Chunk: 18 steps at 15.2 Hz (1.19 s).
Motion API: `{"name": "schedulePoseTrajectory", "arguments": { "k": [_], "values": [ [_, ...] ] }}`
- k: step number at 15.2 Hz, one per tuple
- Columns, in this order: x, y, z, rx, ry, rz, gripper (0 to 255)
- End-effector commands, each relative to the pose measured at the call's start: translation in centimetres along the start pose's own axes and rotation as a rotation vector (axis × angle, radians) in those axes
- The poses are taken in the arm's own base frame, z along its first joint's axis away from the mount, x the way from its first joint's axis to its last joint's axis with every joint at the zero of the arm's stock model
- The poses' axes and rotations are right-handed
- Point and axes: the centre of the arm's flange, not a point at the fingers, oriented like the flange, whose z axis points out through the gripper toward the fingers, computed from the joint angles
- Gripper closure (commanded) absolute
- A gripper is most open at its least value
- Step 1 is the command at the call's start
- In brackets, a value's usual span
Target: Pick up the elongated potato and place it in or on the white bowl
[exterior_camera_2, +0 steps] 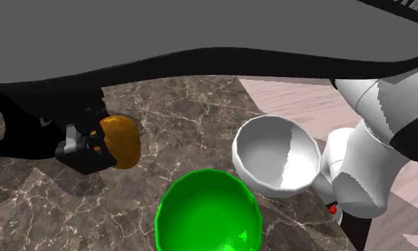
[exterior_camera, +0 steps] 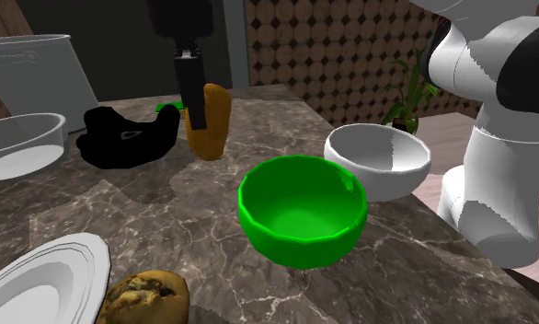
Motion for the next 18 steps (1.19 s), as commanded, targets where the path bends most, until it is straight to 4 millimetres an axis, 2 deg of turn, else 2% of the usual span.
{"name": "schedulePoseTrajectory", "arguments": {
  "k": [1,9,18],
  "values": [
    [0.0,0.1,-0.9,0.000,0.000,0.000,255],
    [0.2,0.3,-4.9,0.000,0.000,0.000,255],
    [-11.1,-3.1,-5.8,0.000,0.000,0.000,255]
  ]
}}
